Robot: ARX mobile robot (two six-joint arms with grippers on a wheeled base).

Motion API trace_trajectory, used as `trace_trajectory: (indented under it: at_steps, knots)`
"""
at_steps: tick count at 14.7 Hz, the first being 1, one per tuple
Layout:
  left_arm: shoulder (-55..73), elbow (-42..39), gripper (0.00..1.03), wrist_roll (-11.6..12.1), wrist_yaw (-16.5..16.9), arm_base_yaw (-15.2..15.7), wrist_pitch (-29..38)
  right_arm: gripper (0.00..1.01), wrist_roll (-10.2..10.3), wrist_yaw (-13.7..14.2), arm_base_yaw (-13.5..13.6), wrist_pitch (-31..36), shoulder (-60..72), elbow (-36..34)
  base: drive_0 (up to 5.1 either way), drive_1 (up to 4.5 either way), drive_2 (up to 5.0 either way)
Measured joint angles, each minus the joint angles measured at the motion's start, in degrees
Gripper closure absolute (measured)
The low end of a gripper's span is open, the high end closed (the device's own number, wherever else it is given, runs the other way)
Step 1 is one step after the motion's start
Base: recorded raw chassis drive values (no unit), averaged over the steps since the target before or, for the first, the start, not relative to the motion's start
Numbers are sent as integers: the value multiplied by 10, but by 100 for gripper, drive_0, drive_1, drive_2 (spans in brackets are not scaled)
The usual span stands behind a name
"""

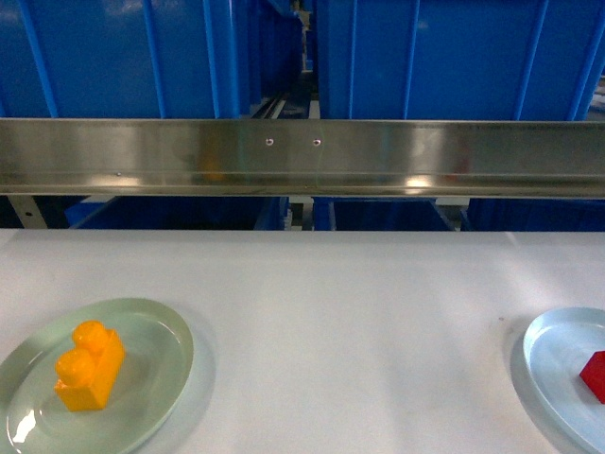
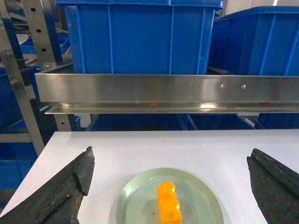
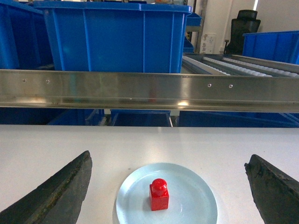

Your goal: Sort and place red and yellow blocks in left bins

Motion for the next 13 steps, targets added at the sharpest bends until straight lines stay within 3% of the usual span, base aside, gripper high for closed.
trace_trajectory:
  at_steps: [13]
  knots:
    - [0,0,5,0,0,0,0,3,0,0,0,0,0,0,0,0,0]
